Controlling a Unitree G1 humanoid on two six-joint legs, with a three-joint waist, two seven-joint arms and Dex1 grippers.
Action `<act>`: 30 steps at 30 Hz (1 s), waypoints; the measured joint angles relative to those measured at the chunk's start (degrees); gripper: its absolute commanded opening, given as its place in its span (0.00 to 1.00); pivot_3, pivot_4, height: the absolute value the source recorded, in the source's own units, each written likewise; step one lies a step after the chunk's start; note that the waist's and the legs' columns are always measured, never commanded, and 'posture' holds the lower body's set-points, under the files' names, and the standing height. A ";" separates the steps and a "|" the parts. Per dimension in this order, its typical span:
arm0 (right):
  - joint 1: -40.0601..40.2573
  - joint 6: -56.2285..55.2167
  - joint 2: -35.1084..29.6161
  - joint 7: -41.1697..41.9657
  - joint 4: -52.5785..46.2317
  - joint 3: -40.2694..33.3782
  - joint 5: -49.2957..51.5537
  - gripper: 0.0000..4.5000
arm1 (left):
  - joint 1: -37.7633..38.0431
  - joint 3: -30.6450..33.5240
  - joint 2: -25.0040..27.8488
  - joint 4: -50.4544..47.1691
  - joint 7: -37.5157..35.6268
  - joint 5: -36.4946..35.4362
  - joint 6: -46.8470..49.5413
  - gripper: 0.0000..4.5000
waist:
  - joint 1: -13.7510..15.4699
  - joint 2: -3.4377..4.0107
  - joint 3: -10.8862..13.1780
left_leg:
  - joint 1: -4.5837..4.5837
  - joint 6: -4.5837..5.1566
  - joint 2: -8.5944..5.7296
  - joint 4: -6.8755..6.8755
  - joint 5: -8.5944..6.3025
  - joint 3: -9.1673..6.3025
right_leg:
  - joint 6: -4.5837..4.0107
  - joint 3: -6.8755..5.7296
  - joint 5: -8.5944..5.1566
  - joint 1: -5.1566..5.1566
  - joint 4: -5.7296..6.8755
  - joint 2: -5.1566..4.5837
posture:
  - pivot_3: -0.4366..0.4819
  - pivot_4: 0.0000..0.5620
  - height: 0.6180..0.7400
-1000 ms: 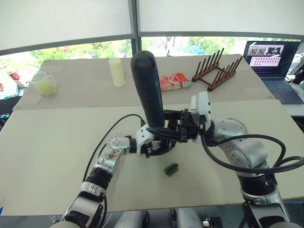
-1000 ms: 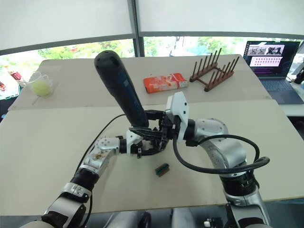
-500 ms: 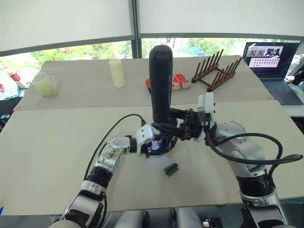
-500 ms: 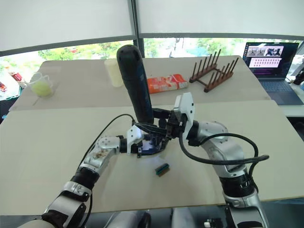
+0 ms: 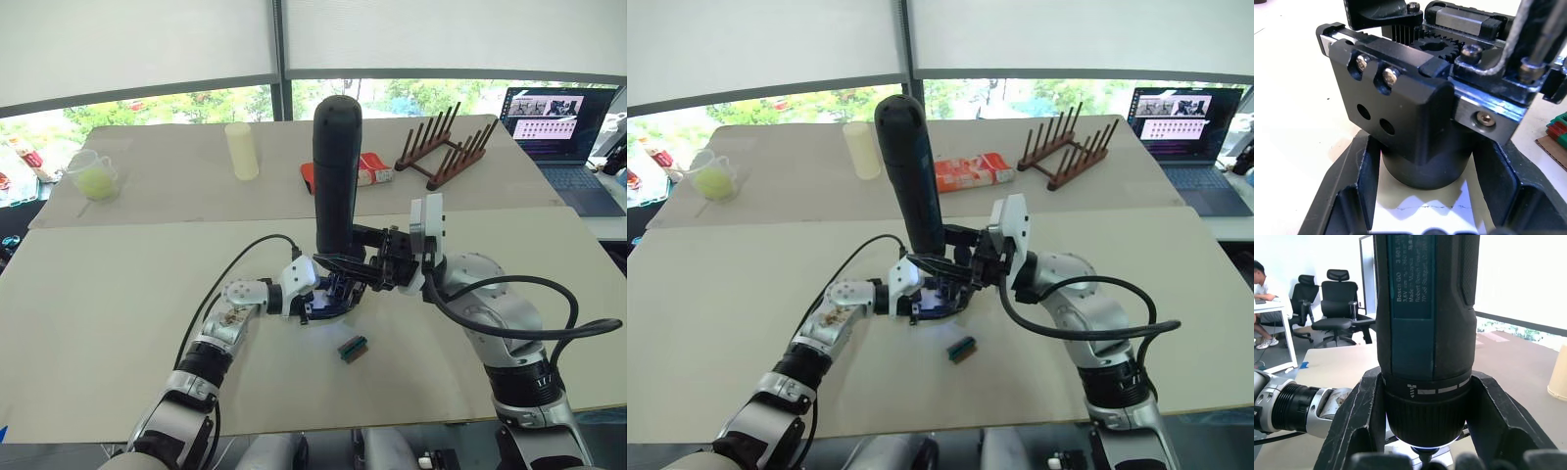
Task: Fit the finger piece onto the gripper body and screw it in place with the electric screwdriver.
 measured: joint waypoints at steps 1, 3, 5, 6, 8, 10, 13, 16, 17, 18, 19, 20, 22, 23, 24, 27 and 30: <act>0.04 -0.11 -0.03 0.07 -0.01 0.05 0.00 0.42 | 0.00 0.00 0.01 0.00 -0.01 0.00 0.00 0.50 | -0.01 0.00 0.00 | 0.00 0.00 0.00 0.00 0.00 0.00 | 0.00 0.00 0.00 0.00 0.00 0.00 | 0.48 0.27 1.00; 0.09 -0.44 -0.07 0.10 -0.03 0.11 -0.01 0.42 | -0.01 0.00 0.02 0.01 -0.01 0.00 0.00 0.50 | 0.00 0.00 0.00 | 0.00 0.00 0.00 0.00 0.00 0.00 | 0.00 0.00 0.00 0.00 0.00 0.01 | 0.48 0.27 1.00; 0.08 -0.54 -0.13 0.09 -0.03 0.12 -0.30 0.42 | -0.01 -0.02 0.02 0.01 -0.01 0.00 0.00 0.50 | 0.01 0.00 0.00 | 0.00 0.00 0.00 0.00 0.00 0.00 | 0.00 0.00 0.00 0.00 0.00 0.01 | 0.48 0.27 1.00; 0.09 -0.57 -0.22 0.10 -0.03 0.13 -0.32 0.42 | -0.01 -0.01 0.02 0.01 -0.01 0.00 0.00 0.50 | 0.00 0.00 0.00 | 0.00 0.00 0.00 0.00 0.00 0.00 | 0.00 0.00 0.00 0.00 0.00 0.01 | 0.48 0.27 1.00; 0.10 -0.64 -0.32 0.19 -0.11 0.20 -0.32 0.42 | -0.01 -0.01 0.03 0.02 0.00 0.00 0.01 0.50 | 0.00 0.00 0.00 | 0.01 0.00 0.00 0.00 0.00 0.00 | 0.00 0.00 0.00 0.00 0.00 0.00 | 0.48 0.27 1.00; 0.11 -0.89 -0.39 0.21 -0.13 0.31 -0.47 0.42 | -0.01 -0.02 0.03 0.02 0.01 0.00 0.01 0.50 | 0.00 0.00 0.00 | 0.01 0.00 0.00 0.00 0.00 0.00 | 0.00 0.00 0.00 0.00 0.00 0.00 | 0.48 0.27 1.00; 0.23 -1.06 -0.75 0.18 -0.48 0.36 -0.52 0.42 | -0.02 -0.02 0.03 0.02 0.00 -0.01 0.01 0.50 | 0.00 0.00 0.00 | 0.00 0.00 0.00 0.00 0.00 0.00 | 0.00 0.01 0.00 0.00 -0.01 -0.01 | 0.48 0.27 1.00; 0.11 -0.13 -1.81 -0.11 -2.41 0.50 -0.46 0.42 | -0.02 -0.02 0.02 0.02 0.00 -0.01 0.01 0.50 | 0.01 0.00 0.00 | 0.00 0.00 0.00 0.00 0.00 0.00 | 0.00 0.00 0.00 -0.01 0.00 0.00 | 0.48 0.27 1.00; -0.09 0.69 -2.11 -0.33 -2.84 0.33 -0.33 0.42 | -0.02 -0.02 0.01 0.01 -0.01 -0.02 0.01 0.50 | 0.01 0.00 0.00 | 0.00 0.00 0.00 0.00 0.00 0.00 | 0.00 0.00 0.00 -0.01 -0.01 -0.01 | 0.48 0.27 1.00; -0.36 1.76 -2.35 -0.63 -3.35 0.15 0.00 0.42 | -0.02 -0.01 0.02 0.00 -0.05 -0.05 0.01 0.50 | 0.01 0.00 0.00 | -0.01 0.00 0.00 -0.01 0.00 0.00 | 0.00 0.00 0.00 -0.01 -0.02 -0.03 | 0.48 0.27 1.00; -0.78 2.79 -2.42 -1.00 -3.78 0.02 0.57 0.42 | -0.03 -0.01 0.05 -0.01 -0.11 -0.09 -0.01 0.50 | 0.00 0.00 0.00 | -0.02 0.00 0.00 -0.01 0.00 0.00 | 0.00 0.01 0.00 -0.04 -0.01 -0.03 | 0.48 0.27 1.00; -1.80 4.84 -2.71 -1.66 -4.19 -0.05 1.55 0.42 | -0.12 0.00 0.07 -0.02 -0.19 -0.13 -0.02 0.50 | -0.01 -0.01 0.01 | -0.06 0.00 0.00 -0.01 0.00 0.00 | 0.00 0.01 0.00 -0.07 -0.02 -0.05 | 0.48 0.27 1.00; -4.18 8.22 -3.20 -3.00 -4.94 -0.77 4.00 0.42 | -0.23 0.04 0.06 -0.02 -0.22 -0.24 -0.11 0.50 | -0.04 -0.01 0.03 | -0.30 0.00 0.00 0.00 0.00 0.00 | 0.00 0.01 0.00 -0.27 -0.01 -0.05 | 0.48 0.27 1.00; -5.64 9.38 -3.20 -3.77 -5.94 -1.86 5.49 0.42 | -0.28 0.04 0.03 -0.02 -0.25 -0.26 -0.17 0.50 | -0.02 0.00 0.03 | -0.40 -0.01 -0.01 0.00 0.00 0.00 | 0.00 0.01 0.00 -0.38 0.00 -0.05 | 0.48 0.27 1.00; -7.32 10.45 -3.23 -4.46 -7.22 -3.26 7.55 0.42 | -0.27 0.04 0.04 0.03 -0.31 -0.25 -0.27 0.50 | 0.01 -0.01 0.03 | -0.44 -0.01 0.00 0.00 0.00 -0.02 | 0.00 -0.01 0.00 -0.44 0.01 -0.06 | 0.48 0.27 1.00; -10.63 12.12 -3.31 -5.61 -10.79 -6.16 11.98 0.42 | -0.32 0.04 0.03 0.27 -0.34 -0.24 -0.45 0.50 | -0.03 0.00 0.03 | -0.43 -0.01 0.01 -0.04 0.00 -0.02 | 0.00 -0.03 0.00 -0.42 -0.03 -0.08 | 0.48 0.27 1.00; -11.04 13.65 -3.17 -6.74 -12.30 -6.59 14.34 0.42 | -0.57 0.07 -0.05 0.82 -0.20 -0.22 -0.49 0.50 | -0.07 -0.01 0.03 | -0.41 0.00 0.00 0.00 0.00 -0.01 | 0.00 0.01 0.00 -0.34 -0.03 -0.11 | 0.48 0.27 1.00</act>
